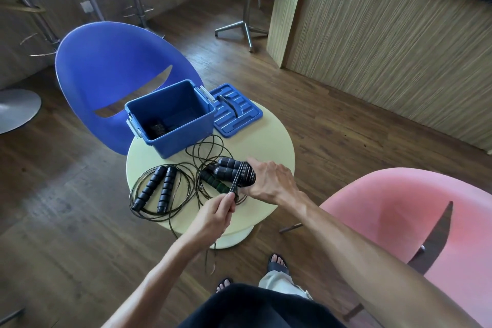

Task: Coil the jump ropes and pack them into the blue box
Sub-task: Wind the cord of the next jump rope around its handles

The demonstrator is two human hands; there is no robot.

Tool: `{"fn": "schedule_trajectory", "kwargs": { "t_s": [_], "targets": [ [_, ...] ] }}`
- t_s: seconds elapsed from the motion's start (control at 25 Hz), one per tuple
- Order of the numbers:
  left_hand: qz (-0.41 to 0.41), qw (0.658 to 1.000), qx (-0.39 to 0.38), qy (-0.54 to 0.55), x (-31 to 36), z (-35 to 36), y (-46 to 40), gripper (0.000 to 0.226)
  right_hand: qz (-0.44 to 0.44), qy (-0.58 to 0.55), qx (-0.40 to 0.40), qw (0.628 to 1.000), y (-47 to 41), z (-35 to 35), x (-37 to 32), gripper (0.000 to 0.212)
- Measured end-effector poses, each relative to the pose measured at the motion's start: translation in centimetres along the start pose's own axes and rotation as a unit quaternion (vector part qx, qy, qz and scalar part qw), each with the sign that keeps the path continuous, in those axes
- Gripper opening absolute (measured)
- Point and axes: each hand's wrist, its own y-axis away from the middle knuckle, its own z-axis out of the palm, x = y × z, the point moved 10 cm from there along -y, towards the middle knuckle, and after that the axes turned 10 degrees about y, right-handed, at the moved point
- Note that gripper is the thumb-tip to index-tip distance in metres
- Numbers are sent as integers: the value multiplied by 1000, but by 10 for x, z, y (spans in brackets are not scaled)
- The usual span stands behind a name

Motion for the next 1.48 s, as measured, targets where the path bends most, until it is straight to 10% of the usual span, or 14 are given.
{"fn": "schedule_trajectory", "kwargs": {
  "t_s": [0.24,0.64,0.76,1.12,1.28,1.48],
  "targets": [
    [126,990,30,-64,-19,-15,9,39,-54,-66,-35,996,7,-9,-14,55],
    [191,915,-137,-328,9,-21,-24,13,-185,-109,-124,969,43,-1,-45,61],
    [199,831,-241,-461,8,-7,-26,8,-210,-76,-129,966,50,3,-45,61],
    [176,694,-147,-682,62,5,-47,24,-147,128,-132,972,42,23,-28,53],
    [134,782,-78,-603,65,9,-31,30,-72,152,-114,979,21,25,-3,88],
    [-14,954,60,-292,24,-30,-25,9,-41,146,-55,987,11,15,7,78]
  ]
}}
